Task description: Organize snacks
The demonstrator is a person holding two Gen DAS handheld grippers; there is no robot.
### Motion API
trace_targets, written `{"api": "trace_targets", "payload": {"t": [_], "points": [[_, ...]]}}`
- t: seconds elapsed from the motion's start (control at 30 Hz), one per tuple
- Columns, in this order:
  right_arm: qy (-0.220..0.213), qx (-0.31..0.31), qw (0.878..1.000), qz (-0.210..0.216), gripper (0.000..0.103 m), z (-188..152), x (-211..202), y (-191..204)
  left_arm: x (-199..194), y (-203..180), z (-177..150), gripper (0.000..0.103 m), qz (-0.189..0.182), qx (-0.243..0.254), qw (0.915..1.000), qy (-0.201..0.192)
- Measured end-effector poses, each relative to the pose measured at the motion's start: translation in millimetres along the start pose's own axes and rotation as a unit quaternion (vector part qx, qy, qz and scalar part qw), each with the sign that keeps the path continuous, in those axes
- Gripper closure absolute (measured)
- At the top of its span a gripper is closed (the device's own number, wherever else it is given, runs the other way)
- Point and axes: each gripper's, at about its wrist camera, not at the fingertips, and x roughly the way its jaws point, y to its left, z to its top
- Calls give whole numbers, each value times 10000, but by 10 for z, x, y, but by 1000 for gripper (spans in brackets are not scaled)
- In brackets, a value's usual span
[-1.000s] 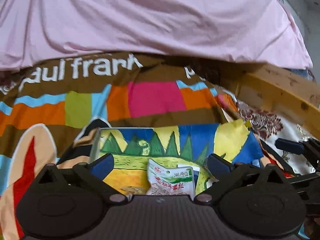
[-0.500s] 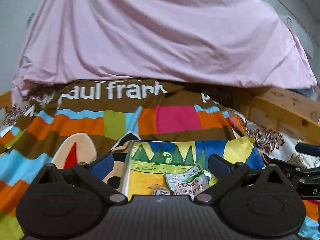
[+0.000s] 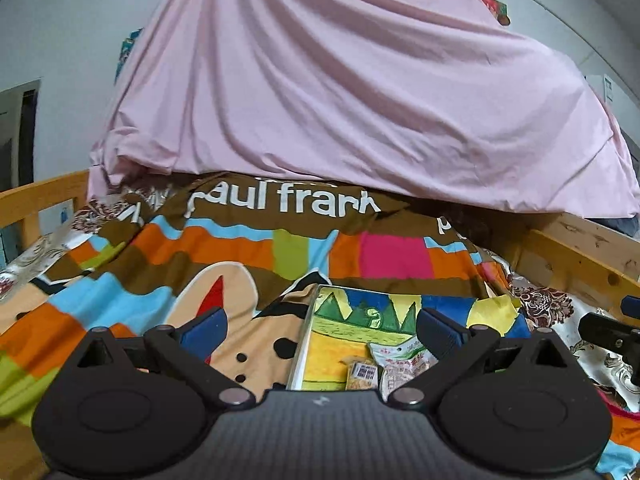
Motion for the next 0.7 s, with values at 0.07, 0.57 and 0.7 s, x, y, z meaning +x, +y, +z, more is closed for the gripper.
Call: {"api": "trace_targets", "payload": {"t": [0.07, 0.57, 0.7], "points": [[41, 10, 10000, -2, 1, -55, -82, 57, -91, 21, -34, 0, 19, -4, 10000, -15], [143, 236, 9995, -143, 1, -271, -789, 321, -907, 203, -281, 0, 83, 77, 9993, -349], [131, 222, 9996, -144, 1, -234, -948, 424, -1073, 254, -311, 0, 113, 47, 9992, -372]]}}
